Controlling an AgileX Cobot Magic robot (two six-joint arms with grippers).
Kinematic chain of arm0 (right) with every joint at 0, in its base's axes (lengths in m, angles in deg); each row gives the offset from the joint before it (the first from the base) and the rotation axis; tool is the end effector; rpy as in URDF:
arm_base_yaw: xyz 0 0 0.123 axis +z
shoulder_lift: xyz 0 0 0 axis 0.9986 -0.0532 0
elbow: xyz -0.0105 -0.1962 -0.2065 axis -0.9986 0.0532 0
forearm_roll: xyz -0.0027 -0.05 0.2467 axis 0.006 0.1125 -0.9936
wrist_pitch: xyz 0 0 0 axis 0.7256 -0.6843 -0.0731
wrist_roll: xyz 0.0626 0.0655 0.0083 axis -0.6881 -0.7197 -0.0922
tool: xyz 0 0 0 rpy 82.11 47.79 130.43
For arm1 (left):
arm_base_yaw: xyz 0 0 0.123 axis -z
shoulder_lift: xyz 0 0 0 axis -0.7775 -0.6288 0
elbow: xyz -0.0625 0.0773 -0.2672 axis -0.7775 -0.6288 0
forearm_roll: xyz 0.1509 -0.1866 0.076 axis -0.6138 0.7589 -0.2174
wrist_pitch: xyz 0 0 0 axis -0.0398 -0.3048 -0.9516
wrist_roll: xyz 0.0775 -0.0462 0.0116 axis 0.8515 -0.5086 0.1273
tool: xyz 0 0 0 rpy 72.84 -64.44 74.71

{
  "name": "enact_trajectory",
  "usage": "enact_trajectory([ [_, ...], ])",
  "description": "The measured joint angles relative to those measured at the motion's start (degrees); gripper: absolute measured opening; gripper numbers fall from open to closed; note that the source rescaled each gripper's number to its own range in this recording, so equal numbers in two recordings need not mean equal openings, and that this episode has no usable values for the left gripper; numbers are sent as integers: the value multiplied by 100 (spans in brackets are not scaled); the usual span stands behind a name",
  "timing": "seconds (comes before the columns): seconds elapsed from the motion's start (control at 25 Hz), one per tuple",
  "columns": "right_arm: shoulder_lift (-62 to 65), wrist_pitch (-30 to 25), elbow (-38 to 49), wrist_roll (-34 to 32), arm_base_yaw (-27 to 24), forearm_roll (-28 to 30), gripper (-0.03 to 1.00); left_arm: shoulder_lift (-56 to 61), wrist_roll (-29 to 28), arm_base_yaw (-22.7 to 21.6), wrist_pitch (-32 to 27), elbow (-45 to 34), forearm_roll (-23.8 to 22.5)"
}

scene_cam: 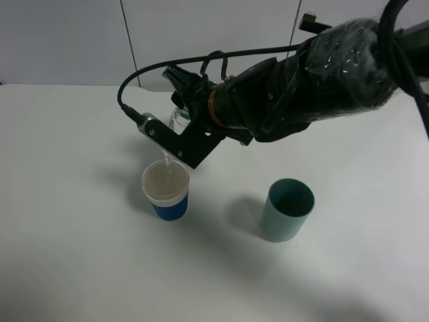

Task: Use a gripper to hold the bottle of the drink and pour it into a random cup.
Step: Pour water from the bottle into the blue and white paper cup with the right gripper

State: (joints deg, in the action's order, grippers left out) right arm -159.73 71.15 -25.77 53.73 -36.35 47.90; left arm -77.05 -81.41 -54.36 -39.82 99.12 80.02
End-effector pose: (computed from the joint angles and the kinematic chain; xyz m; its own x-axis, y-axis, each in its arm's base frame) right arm 0.2718 0.2854 0.1964 0.6532 -0.6530 0.3833 -0.2375 -0.6574 -0.7152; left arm -0.0067 -0.0043 0.2811 -0.4327 -0.0428 -0.9005 -0.0264 0.9990 -0.0348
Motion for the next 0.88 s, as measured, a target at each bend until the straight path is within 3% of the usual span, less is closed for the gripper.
enact_trajectory([
  [0.88, 0, -8, 0, 5, 49, 261, 0, 0, 0, 0, 0, 0, 0],
])
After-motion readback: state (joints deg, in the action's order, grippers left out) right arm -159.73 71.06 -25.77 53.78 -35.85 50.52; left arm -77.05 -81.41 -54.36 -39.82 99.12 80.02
